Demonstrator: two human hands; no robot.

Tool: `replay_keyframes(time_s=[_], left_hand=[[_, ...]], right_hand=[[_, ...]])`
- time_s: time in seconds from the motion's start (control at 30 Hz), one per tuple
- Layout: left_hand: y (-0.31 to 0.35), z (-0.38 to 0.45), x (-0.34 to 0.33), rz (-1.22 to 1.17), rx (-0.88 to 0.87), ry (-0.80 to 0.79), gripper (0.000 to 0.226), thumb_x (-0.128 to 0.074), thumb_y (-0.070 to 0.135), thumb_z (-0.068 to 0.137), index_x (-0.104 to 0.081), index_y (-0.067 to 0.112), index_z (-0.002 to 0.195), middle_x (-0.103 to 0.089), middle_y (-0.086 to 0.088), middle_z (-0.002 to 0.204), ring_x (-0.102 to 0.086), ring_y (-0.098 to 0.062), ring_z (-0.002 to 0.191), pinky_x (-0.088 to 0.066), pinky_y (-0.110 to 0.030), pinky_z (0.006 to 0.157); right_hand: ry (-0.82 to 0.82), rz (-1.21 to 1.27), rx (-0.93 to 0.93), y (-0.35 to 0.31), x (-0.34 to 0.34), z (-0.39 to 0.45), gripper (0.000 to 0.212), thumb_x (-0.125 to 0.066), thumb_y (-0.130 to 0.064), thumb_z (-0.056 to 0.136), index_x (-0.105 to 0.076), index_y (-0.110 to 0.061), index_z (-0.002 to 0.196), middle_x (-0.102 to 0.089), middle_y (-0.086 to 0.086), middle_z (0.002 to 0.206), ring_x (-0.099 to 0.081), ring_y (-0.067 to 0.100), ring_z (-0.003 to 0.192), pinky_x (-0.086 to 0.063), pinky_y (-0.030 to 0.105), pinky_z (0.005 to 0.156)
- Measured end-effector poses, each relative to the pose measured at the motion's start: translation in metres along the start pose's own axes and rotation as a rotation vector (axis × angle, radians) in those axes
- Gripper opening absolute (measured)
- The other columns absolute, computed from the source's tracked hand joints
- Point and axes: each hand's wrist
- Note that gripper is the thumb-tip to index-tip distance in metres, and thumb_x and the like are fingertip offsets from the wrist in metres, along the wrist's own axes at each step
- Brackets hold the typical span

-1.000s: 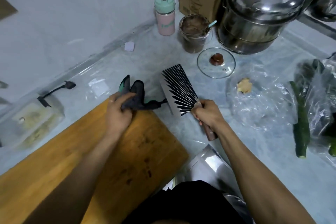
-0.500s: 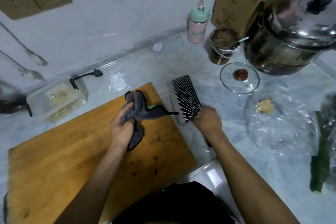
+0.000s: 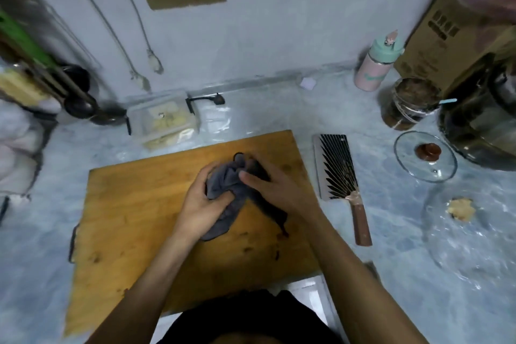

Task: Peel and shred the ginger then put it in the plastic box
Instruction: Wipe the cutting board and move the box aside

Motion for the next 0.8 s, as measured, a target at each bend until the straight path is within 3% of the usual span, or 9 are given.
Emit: replay_keyframes(time_s=[0.07,0.17,0.27,0.33,0.43,0.5,0.57,0.67,0.8], left_hand=[[0.003,-0.008,0.017,-0.115,0.039,0.143,0.038,-0.062,-0.006,0.09,-0.054,0.019,0.117,-0.063,0.009,0.104,-0.062,0.013,0.084,-0.047,-0.009,0.069],[-0.002,-0.023,0.048,-0.242,0.09,0.291,0.032,-0.062,-0.004,0.091,-0.056,0.019,0.113,-0.065,0.004,0.099,-0.065,0.007,0.08,-0.048,-0.011,0.064],[-0.02,-0.038,0.09,-0.236,0.116,0.303,0.052,-0.067,0.006,0.092,-0.049,0.025,0.137,-0.058,0.017,0.122,-0.058,0.011,0.105,-0.046,-0.006,0.076],[-0.035,-0.048,0.116,-0.05,0.057,0.29,0.07,-0.072,0.014,0.089,-0.039,0.028,0.148,-0.045,0.016,0.14,-0.042,0.013,0.125,-0.038,-0.002,0.091],[-0.054,-0.06,0.147,0.138,0.017,0.213,0.08,-0.075,0.025,0.087,-0.03,0.031,0.152,-0.029,0.012,0.154,-0.026,0.018,0.132,-0.028,0.003,0.095],[-0.064,-0.061,0.17,0.107,0.064,0.229,0.09,-0.076,0.041,0.082,-0.023,0.035,0.154,-0.023,0.019,0.154,-0.024,0.014,0.133,-0.03,0.002,0.094],[-0.079,-0.058,0.197,0.061,0.086,0.316,0.095,-0.078,0.049,0.076,-0.024,0.035,0.154,-0.029,0.02,0.152,-0.032,0.006,0.133,-0.038,-0.01,0.098],[-0.103,-0.051,0.235,0.013,0.044,0.464,0.07,-0.082,0.021,0.079,-0.047,0.032,0.139,-0.055,0.013,0.135,-0.054,-0.005,0.122,-0.051,-0.022,0.093],[-0.122,-0.029,0.283,0.118,0.021,0.516,0.07,-0.074,-0.001,0.072,-0.055,0.027,0.133,-0.06,0.004,0.131,-0.057,-0.014,0.119,-0.05,-0.028,0.096]], right_hand=[[-0.075,0.044,0.02,-0.004,-0.032,0.01,0.042,-0.063,-0.041,0.096,-0.053,-0.031,0.135,-0.059,-0.016,0.127,-0.056,-0.003,0.113,-0.044,0.023,0.095],[0.005,0.062,0.07,-0.016,-0.078,0.03,0.029,-0.065,-0.03,0.096,-0.059,-0.022,0.123,-0.065,-0.009,0.11,-0.063,0.003,0.1,-0.049,0.022,0.078],[0.056,-0.016,0.016,-0.027,-0.123,0.053,0.032,-0.06,-0.032,0.099,-0.054,-0.019,0.127,-0.061,-0.008,0.11,-0.062,0.011,0.102,-0.046,0.021,0.076],[0.036,-0.027,-0.036,-0.033,-0.148,0.065,0.038,-0.057,-0.039,0.099,-0.054,-0.016,0.129,-0.063,-0.002,0.114,-0.063,0.018,0.108,-0.048,0.026,0.08],[-0.072,0.075,-0.111,-0.055,-0.198,0.073,0.035,-0.044,-0.045,0.103,-0.056,-0.015,0.117,-0.065,-0.001,0.103,-0.067,0.017,0.096,-0.053,0.025,0.074],[-0.196,0.235,-0.211,-0.074,-0.231,0.072,0.045,-0.035,-0.047,0.106,-0.051,-0.014,0.132,-0.064,0.005,0.119,-0.064,0.023,0.11,-0.053,0.022,0.074],[-0.3,0.396,-0.292,-0.085,-0.252,0.075,0.06,-0.03,-0.053,0.105,-0.044,-0.011,0.145,-0.056,0.005,0.132,-0.054,0.031,0.129,-0.055,0.024,0.077],[-0.416,0.29,-0.398,-0.095,-0.273,0.091,0.077,-0.016,-0.067,0.097,-0.034,-0.017,0.153,-0.048,0.008,0.149,-0.047,0.031,0.136,-0.05,0.038,0.094],[-0.253,0.124,-0.329,-0.103,-0.288,0.107,0.056,-0.029,-0.06,0.102,-0.058,-0.021,0.129,-0.067,0.009,0.124,-0.065,0.028,0.11,-0.055,0.037,0.08]])
Point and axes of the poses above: each hand's wrist, its own z-axis towards the middle knuckle, its own x-axis out of the back of the hand, y = z × x
